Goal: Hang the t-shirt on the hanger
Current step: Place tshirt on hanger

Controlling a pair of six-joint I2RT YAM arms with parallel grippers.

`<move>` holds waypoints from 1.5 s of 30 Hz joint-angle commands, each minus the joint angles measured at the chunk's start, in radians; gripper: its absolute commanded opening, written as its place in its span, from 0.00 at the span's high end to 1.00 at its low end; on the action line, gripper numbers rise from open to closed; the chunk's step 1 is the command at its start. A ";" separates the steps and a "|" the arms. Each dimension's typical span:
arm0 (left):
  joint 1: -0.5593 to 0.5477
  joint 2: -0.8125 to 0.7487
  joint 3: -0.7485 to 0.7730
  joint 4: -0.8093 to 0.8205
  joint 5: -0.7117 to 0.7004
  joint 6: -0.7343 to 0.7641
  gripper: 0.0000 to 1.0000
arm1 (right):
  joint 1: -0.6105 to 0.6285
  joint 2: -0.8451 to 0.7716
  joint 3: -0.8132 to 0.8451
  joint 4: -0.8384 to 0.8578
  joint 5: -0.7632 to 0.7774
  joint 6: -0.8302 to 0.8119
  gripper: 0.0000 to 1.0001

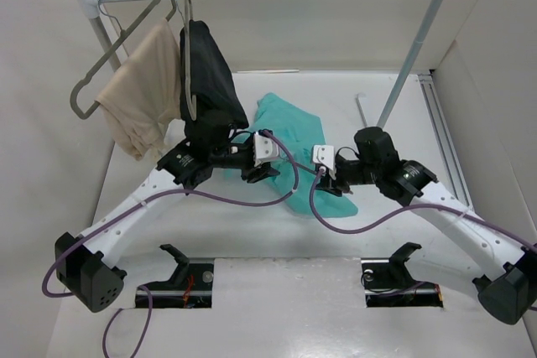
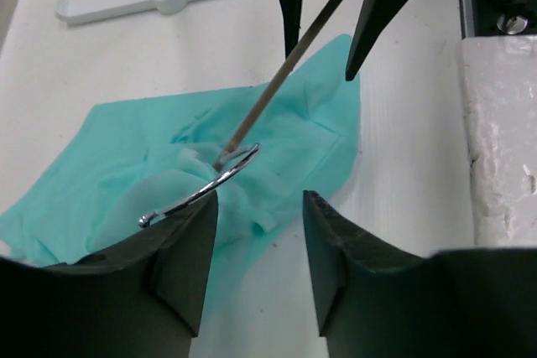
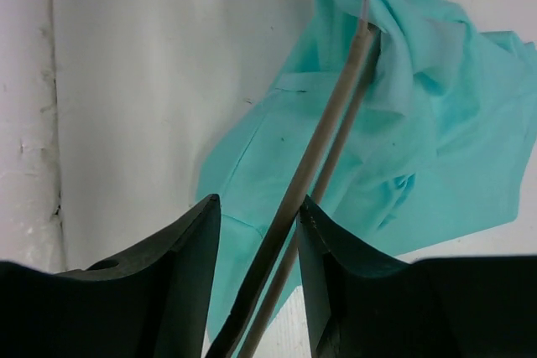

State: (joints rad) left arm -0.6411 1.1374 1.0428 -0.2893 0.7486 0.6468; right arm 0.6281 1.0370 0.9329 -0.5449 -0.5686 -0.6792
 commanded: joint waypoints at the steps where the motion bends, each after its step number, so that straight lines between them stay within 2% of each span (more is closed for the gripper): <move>1: -0.002 -0.027 0.013 0.012 -0.021 -0.019 0.56 | -0.024 -0.041 -0.038 0.144 -0.008 -0.020 1.00; 3: 0.052 -0.038 0.013 0.021 -0.102 -0.047 0.43 | -0.042 -0.052 -0.081 0.169 -0.036 -0.020 1.00; 4: 0.075 -0.038 0.013 0.033 -0.133 -0.067 0.33 | -0.053 -0.052 -0.094 0.178 -0.046 -0.020 1.00; 6: 0.124 -0.066 0.025 0.082 -0.241 -0.097 0.30 | -0.088 -0.052 -0.115 0.194 -0.069 -0.010 1.00; 9: 0.124 -0.157 -0.005 0.180 -0.327 -0.119 0.29 | -0.113 -0.052 -0.144 0.244 -0.091 0.016 1.00; 12: 0.109 -0.256 -0.093 0.225 -0.304 -0.133 0.33 | -0.134 -0.064 -0.144 0.299 -0.059 0.068 1.00; 15: 0.028 -0.269 -0.160 0.185 -0.305 -0.168 0.43 | -0.134 -0.074 -0.144 0.364 -0.014 0.116 1.00; 17: -0.055 -0.219 -0.220 0.196 -0.407 -0.271 0.44 | -0.134 -0.074 -0.123 0.391 -0.014 0.155 1.00; 20: -0.130 -0.095 -0.247 0.280 -0.611 -0.378 0.35 | -0.134 -0.051 -0.098 0.401 -0.025 0.167 1.00; 24: -0.131 0.048 -0.219 0.410 -0.783 -0.485 0.28 | -0.134 -0.051 -0.077 0.401 -0.025 0.178 1.00; 29: -0.131 0.140 -0.210 0.524 -0.896 -0.581 0.23 | -0.102 -0.051 -0.049 0.401 -0.036 0.187 1.00; 33: -0.094 0.171 -0.173 0.533 -0.920 -0.711 0.23 | -0.102 -0.060 -0.058 0.401 -0.027 0.198 1.00; 38: -0.025 0.199 -0.173 0.593 -0.894 -0.795 0.24 | -0.102 -0.060 -0.078 0.401 -0.057 0.198 1.00; 43: 0.009 0.243 -0.182 0.700 -0.852 -0.780 0.36 | -0.102 -0.060 -0.069 0.401 -0.092 0.198 1.00; 45: 0.009 0.266 -0.182 0.759 -0.800 -0.747 0.45 | -0.102 -0.060 -0.069 0.401 -0.105 0.198 1.00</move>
State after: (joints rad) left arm -0.6380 1.3968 0.8330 0.3283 -0.1116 -0.1055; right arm 0.5186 0.9955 0.8276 -0.2340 -0.6022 -0.4839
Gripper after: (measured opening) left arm 0.583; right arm 0.460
